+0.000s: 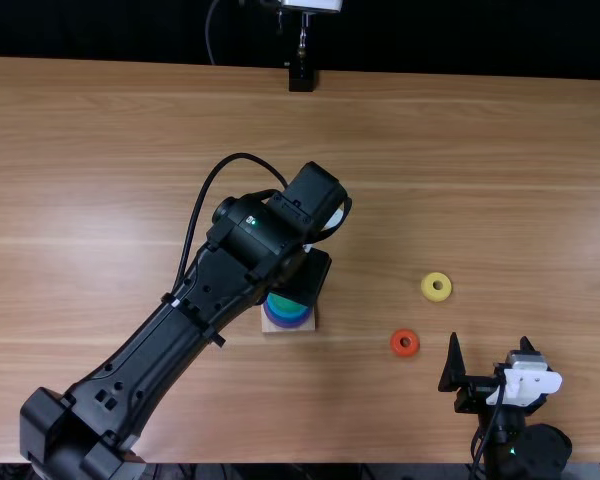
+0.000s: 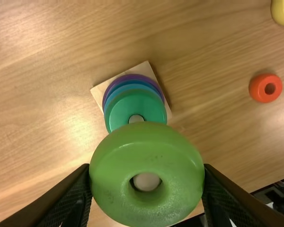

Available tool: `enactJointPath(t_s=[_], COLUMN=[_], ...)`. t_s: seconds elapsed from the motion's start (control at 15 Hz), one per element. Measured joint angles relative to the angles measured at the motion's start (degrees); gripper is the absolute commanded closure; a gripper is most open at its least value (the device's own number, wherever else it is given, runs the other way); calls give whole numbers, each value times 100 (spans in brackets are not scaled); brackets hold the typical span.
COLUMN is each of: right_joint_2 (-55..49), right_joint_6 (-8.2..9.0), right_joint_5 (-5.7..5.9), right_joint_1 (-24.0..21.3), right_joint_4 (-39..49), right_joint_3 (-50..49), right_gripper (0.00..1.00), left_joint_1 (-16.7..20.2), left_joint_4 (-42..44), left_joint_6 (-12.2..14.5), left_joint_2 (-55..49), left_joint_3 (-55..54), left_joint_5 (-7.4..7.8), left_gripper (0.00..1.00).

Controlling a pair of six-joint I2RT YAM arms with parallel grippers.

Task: Build the Hanoi tower: stack the rings onto the peg from bottom to top in this color order: purple, dark blue, light blue, dark green, light green, yellow, orange.

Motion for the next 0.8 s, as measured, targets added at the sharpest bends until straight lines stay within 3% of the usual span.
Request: enactJointPath(t_s=[0.6, 0.8], right_joint_2=[0, 0], right_joint_6=[0, 4], right_joint_5=[-2, 0], right_joint_1=[0, 0], right_joint_4=[0, 0], right_joint_3=[0, 0], right_gripper=[0, 0], left_joint_1=[111, 678], left_joint_4=[136, 243], left_joint_6=[4, 2], left_joint_2=[-11, -330], left_joint_3=[354, 402], left_joint_5=[-26, -26], left_gripper=[0, 0])
